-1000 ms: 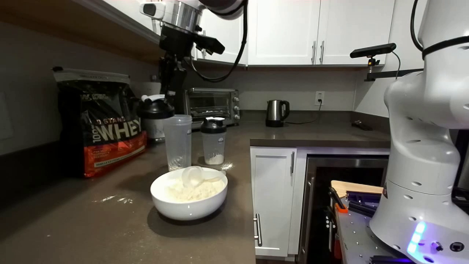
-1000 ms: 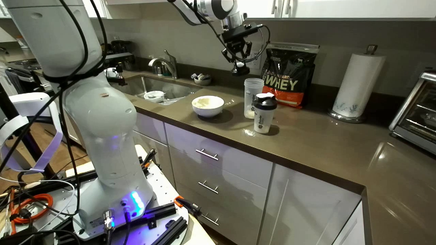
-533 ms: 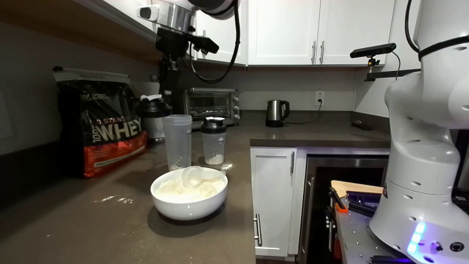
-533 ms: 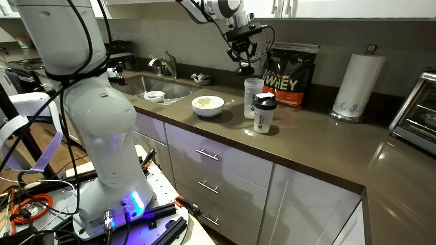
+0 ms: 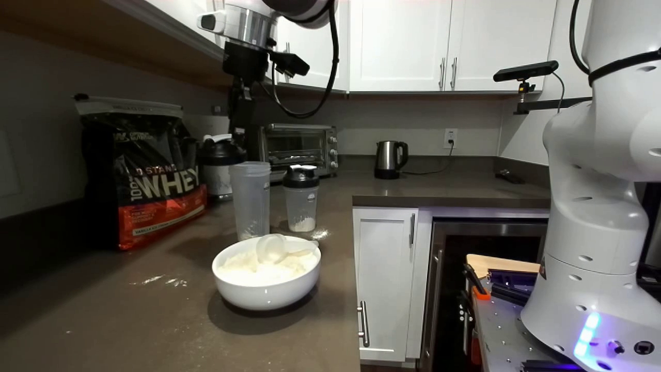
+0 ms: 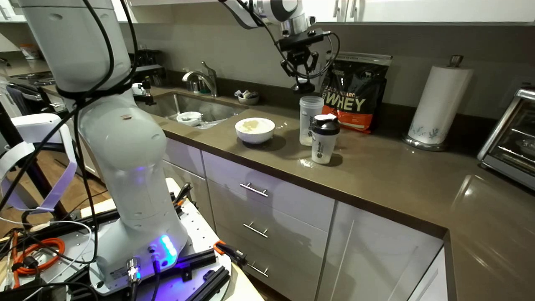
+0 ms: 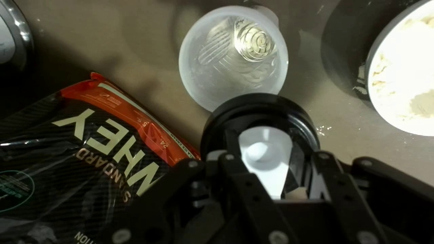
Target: Pick the lid on the counter and put it on the bigger cup
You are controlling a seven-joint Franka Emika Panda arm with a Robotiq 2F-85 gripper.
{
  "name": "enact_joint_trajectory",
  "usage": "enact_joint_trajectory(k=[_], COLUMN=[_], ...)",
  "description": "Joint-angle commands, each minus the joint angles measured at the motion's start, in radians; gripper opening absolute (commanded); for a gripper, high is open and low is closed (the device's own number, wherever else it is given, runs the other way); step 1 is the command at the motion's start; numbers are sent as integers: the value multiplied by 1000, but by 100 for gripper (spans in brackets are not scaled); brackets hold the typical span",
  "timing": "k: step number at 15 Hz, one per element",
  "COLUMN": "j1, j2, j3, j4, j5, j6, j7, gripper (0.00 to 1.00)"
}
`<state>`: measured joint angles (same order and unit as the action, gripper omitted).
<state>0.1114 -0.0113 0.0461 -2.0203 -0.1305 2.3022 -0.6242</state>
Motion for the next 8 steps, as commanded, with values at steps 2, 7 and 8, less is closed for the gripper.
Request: enact_joint_trajectory(k=[2,7,8], j1=[-29,-44,-45], j2=[-11,-5,-1], j3=[-4,-16,-17], j4=[8,19,24], j5=[8,22,25], j6=[-55,-84,-92], j7=[26,30,32], gripper=[13,13,13])
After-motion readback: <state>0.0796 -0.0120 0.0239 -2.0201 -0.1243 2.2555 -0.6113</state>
